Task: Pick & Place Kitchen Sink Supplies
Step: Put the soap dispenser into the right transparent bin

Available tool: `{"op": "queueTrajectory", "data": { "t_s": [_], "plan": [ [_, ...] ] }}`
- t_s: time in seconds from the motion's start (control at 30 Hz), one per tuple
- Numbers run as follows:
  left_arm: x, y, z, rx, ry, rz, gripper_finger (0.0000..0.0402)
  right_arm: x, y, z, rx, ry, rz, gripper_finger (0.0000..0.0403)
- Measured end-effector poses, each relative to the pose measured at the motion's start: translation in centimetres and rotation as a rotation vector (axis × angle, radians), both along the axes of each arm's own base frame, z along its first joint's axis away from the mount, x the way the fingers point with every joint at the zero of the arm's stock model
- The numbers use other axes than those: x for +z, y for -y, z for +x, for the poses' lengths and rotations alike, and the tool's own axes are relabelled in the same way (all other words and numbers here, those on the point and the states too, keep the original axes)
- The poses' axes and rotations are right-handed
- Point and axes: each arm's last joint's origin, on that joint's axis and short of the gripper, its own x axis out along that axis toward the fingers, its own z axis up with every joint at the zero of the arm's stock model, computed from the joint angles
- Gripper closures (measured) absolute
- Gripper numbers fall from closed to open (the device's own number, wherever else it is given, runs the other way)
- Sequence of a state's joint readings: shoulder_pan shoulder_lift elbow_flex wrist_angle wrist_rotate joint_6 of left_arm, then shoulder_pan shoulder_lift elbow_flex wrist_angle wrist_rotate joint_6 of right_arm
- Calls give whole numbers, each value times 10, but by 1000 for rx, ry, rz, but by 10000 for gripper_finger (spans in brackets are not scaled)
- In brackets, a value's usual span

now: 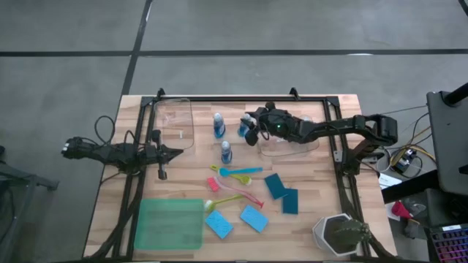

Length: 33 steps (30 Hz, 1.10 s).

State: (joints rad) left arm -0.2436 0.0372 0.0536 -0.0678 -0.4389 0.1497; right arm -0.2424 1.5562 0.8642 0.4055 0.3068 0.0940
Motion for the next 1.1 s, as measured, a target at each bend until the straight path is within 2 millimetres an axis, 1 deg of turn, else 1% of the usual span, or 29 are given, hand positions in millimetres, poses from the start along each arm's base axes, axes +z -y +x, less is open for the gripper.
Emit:
{"op": "queueTrajectory", "data": {
  "t_s": [0.13,0.23,0.43,0.53,0.7,0.8,0.93,1.03,1.1],
  "plan": [
    [0,0,0,0,0,0,401,17,-3,-10,3,25,-5,269],
    [0,0,0,0,0,0,401,34,-9,-20,11,53,-13,271],
    [0,0,0,0,0,0,401,64,-23,-47,32,87,-7,271],
    [0,0,0,0,0,0,401,75,-29,-62,29,100,32,271],
    [0,0,0,0,0,0,401,81,-37,-82,27,50,95,271],
    [0,0,0,0,0,0,401,80,-41,-91,0,16,118,271],
    [0,0,0,0,0,0,401,76,-44,-95,-53,-15,127,271],
    [0,0,0,0,0,0,401,72,-44,-95,-139,-19,141,270],
    [0,0,0,0,0,0,401,65,-42,-93,-199,-22,158,268]
  ]
}}
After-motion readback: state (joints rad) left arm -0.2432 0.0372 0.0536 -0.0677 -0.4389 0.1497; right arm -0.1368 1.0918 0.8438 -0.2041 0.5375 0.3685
